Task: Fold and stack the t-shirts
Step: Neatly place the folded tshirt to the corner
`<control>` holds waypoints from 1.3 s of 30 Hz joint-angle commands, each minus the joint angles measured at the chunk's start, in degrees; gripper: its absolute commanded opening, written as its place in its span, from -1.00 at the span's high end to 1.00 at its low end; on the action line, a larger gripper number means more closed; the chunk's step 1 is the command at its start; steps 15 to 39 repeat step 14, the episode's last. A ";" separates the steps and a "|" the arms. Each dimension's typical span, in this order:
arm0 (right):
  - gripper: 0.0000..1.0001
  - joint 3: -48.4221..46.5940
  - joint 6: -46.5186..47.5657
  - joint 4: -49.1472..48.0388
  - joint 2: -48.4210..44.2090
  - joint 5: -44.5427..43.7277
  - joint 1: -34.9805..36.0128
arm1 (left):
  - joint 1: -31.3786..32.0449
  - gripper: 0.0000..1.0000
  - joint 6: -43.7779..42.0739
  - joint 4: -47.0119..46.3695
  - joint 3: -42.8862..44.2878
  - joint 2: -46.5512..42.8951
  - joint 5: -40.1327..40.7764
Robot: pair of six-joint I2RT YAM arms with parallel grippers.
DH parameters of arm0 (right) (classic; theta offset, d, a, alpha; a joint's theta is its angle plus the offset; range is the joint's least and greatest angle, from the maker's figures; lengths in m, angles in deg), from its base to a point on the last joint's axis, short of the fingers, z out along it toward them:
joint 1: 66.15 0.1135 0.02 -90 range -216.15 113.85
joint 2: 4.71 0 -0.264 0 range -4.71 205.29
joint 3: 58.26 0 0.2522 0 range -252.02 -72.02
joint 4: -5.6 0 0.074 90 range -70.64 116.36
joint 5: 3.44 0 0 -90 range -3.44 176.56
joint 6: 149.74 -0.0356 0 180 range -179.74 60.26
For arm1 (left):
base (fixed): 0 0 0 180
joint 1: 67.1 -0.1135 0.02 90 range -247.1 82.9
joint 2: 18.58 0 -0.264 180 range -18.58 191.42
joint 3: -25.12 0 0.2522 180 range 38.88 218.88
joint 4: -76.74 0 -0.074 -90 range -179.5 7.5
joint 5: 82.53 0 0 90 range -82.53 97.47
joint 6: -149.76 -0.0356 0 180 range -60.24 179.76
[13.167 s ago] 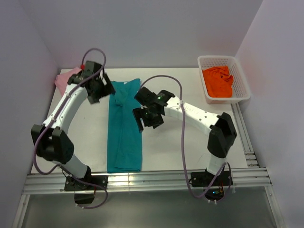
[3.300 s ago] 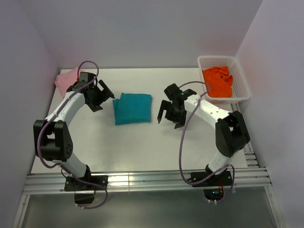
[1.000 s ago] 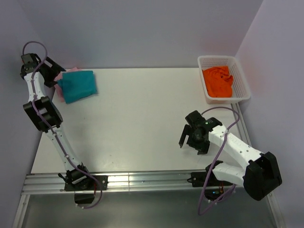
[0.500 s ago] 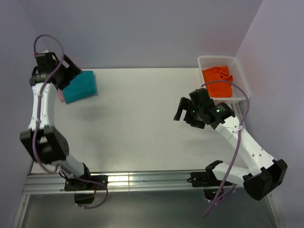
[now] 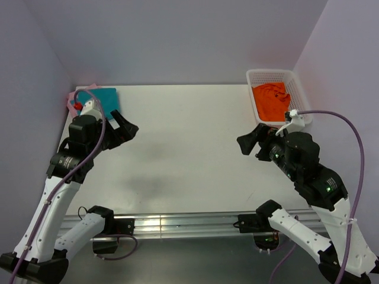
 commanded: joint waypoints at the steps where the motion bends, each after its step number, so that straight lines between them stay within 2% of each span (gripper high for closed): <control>1: -1.00 1.51 2.95 1.83 -0.11 -5.02 0.37 | 0.62 -0.99 -3.75 4.35 0.88 -1.09 9.61; 4: -1.00 0.90 4.09 3.33 -0.55 -7.13 0.37 | 0.71 -0.99 -4.02 3.58 1.24 -1.80 12.60; 14: -1.00 -1.56 5.67 5.00 -0.64 -9.33 0.28 | 0.71 -0.99 -5.08 2.08 3.35 0.23 15.25; 39: -1.00 -1.56 5.67 5.00 -0.64 -9.33 0.28 | 0.71 -0.99 -5.08 2.08 3.35 0.23 15.25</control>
